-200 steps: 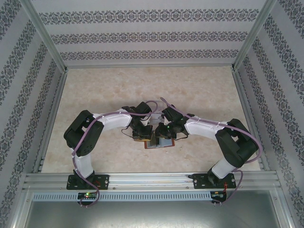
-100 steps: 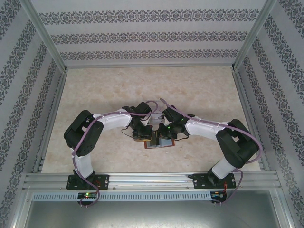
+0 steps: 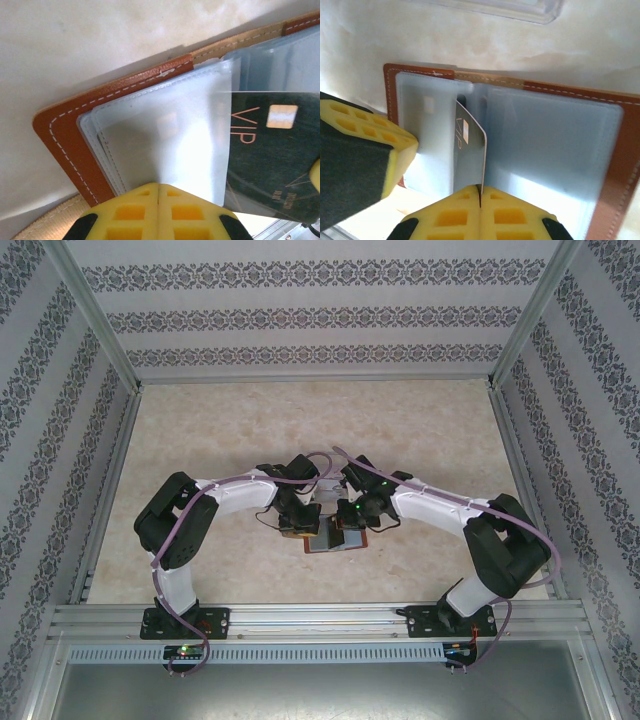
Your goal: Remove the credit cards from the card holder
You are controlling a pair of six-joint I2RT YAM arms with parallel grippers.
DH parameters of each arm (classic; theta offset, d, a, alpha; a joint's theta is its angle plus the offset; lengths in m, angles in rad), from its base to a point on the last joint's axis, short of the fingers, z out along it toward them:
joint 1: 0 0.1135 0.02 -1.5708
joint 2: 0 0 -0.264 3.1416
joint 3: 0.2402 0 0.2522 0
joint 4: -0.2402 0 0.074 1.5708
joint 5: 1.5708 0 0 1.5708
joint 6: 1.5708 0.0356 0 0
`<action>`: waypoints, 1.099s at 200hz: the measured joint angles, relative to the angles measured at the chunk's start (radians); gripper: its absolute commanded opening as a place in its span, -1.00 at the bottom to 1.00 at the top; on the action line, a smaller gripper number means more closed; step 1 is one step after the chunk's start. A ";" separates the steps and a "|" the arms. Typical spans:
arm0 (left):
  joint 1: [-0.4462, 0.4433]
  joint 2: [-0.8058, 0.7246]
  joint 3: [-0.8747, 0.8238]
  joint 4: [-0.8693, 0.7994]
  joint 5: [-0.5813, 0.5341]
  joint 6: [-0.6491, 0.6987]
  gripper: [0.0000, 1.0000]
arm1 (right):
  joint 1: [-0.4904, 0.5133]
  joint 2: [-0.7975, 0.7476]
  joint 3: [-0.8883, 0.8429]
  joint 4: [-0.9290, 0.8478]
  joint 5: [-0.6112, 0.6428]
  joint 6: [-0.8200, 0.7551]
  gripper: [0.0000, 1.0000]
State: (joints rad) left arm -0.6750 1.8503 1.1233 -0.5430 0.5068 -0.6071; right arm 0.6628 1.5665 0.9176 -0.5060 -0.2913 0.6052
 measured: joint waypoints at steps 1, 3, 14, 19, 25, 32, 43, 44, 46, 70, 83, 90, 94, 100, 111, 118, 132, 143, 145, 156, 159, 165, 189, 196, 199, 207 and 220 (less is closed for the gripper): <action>0.000 0.000 0.000 0.000 0.000 0.000 -0.96 | 0.000 0.000 0.001 -0.002 0.002 -0.002 -1.00; 0.000 0.000 0.000 0.000 0.000 0.000 -0.96 | 0.000 0.000 0.004 -0.009 0.005 -0.005 -1.00; 0.000 0.000 0.000 0.000 0.000 0.000 -0.96 | 0.000 0.000 0.019 -0.046 0.022 -0.022 -1.00; 0.000 0.000 0.000 0.000 0.000 0.000 -0.96 | 0.000 0.000 0.026 -0.060 0.027 -0.030 -1.00; 0.000 0.000 0.000 0.000 0.000 0.000 -0.96 | 0.000 0.000 0.034 -0.078 0.037 -0.038 -1.00; 0.000 0.000 0.000 0.000 0.000 0.000 -0.96 | 0.000 0.000 0.042 -0.097 0.047 -0.046 -1.00; 0.000 -0.001 0.000 0.000 0.000 0.000 -0.96 | 0.000 0.000 0.053 -0.124 0.060 -0.063 -1.00; 0.000 -0.001 0.000 0.000 0.000 0.000 -0.96 | 0.000 0.000 0.053 -0.126 0.060 -0.063 -1.00; 0.000 -0.001 0.000 0.000 0.000 0.000 -0.96 | 0.000 0.000 0.055 -0.130 0.063 -0.065 -1.00; 0.000 -0.002 -0.002 0.001 0.000 0.000 -0.96 | 0.000 0.000 0.069 -0.174 0.081 -0.090 -1.00; 0.000 -0.003 -0.002 0.001 0.000 0.000 -0.96 | 0.000 0.002 0.074 -0.185 0.083 -0.098 -1.00; 0.000 -0.003 -0.002 0.001 0.000 0.000 -0.96 | 0.001 0.004 0.077 -0.188 0.083 -0.102 -1.00; 0.000 -0.003 -0.002 0.001 0.000 0.000 -0.96 | 0.001 0.005 0.080 -0.191 0.082 -0.105 -1.00; 0.000 -0.003 -0.002 0.001 0.000 0.000 -0.96 | 0.001 0.007 0.083 -0.192 0.082 -0.105 -1.00; 0.000 -0.003 -0.003 0.002 0.000 0.000 -0.96 | 0.003 0.008 0.085 -0.192 0.081 -0.103 -1.00; 0.000 -0.004 -0.004 0.003 0.000 0.000 -0.96 | 0.008 0.008 0.085 -0.190 0.081 -0.097 -1.00; 0.000 -0.005 -0.006 0.004 0.000 0.000 -0.96 | 0.014 0.008 0.086 -0.183 0.080 -0.076 -1.00; 0.000 -0.005 -0.006 0.005 0.000 0.000 -0.96 | 0.021 0.008 0.086 -0.175 0.077 -0.054 -1.00; 0.000 -0.005 -0.006 0.005 0.000 0.000 -0.96 | 0.023 0.008 0.086 -0.174 0.077 -0.050 -1.00; 0.000 -0.005 -0.006 0.005 0.000 0.000 -0.96 | 0.023 0.008 0.086 -0.167 0.076 -0.030 -1.00; 0.000 -0.005 -0.006 0.005 0.000 0.000 -0.96 | 0.025 0.008 0.086 -0.164 0.076 -0.024 -1.00; 0.000 -0.005 -0.006 0.005 0.000 0.000 -0.96 | 0.027 0.008 0.086 -0.159 0.076 -0.013 -1.00; 0.000 -0.005 -0.006 0.005 0.000 0.001 -0.96 | 0.029 0.008 0.091 -0.143 0.077 0.018 -1.00; 0.000 -0.005 -0.006 0.005 0.000 0.001 -0.96 | 0.029 0.010 0.095 -0.140 0.077 0.025 -1.00; 0.000 -0.005 -0.006 0.005 0.000 0.001 -0.96 | 0.029 0.011 0.097 -0.137 0.077 0.027 -1.00; 0.000 -0.005 -0.006 0.005 0.000 0.001 -0.96 | 0.029 0.013 0.100 -0.130 0.077 0.033 -1.00; 0.000 -0.005 -0.006 0.005 0.000 0.001 -0.96 | 0.029 0.018 0.101 -0.118 0.077 0.043 -1.00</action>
State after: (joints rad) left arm -0.6750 1.8450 1.1168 -0.5385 0.5068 -0.6064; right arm 0.6922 1.5845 1.0191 -0.6243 -0.2138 0.6479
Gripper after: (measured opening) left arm 0.042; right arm 0.054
